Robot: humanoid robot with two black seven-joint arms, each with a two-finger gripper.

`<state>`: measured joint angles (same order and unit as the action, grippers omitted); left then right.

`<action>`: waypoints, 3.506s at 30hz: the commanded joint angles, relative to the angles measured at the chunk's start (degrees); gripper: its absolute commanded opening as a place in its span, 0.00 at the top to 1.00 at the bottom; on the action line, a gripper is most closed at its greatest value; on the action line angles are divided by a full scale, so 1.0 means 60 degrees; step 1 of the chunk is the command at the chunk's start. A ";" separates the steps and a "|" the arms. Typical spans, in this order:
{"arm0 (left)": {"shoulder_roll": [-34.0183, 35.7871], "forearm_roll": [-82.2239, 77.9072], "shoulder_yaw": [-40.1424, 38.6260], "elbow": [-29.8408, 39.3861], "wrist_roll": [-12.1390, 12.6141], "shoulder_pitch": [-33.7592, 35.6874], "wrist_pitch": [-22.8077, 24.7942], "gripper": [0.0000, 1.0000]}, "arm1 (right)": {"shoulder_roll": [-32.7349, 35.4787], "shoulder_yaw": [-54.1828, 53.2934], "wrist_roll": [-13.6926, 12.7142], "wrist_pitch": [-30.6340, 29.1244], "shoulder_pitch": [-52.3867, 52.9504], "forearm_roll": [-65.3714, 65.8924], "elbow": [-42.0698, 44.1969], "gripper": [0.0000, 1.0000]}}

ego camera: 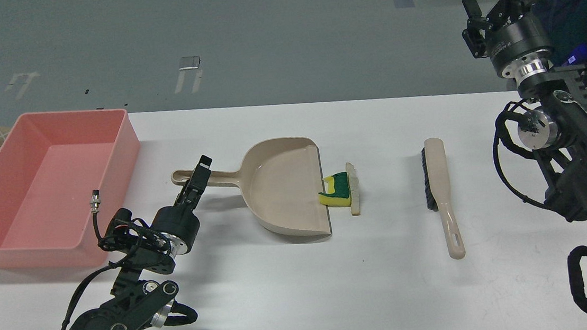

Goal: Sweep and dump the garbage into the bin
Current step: 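Move the right gripper down to the wooden brush handle, then grasp the dustpan handle with left gripper and brush handle with right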

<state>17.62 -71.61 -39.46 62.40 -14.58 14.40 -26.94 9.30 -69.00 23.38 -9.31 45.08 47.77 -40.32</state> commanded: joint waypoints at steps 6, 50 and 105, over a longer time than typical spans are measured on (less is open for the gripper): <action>-0.0007 -0.0004 0.0088 0.0000 0.0423 0.0047 0.0008 1.00 | 0.0017 0.0001 -0.0001 0.0000 0.0002 0.0007 -0.0004 0.00; -0.0270 -0.0018 0.0088 0.0074 0.0541 0.0325 0.0008 1.00 | 0.9277 0.9214 -0.3090 -0.0908 -0.0144 0.3230 -0.8603 0.01; -0.0226 0.0070 0.0074 0.0132 0.0526 0.0427 0.0037 1.00 | 0.7619 0.9801 -0.4688 -0.1055 -0.0437 0.3215 -0.8823 0.11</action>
<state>16.23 -71.20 -39.04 63.17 -11.43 16.86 -26.78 54.96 -10.21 -4.75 -15.65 42.45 67.06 -93.26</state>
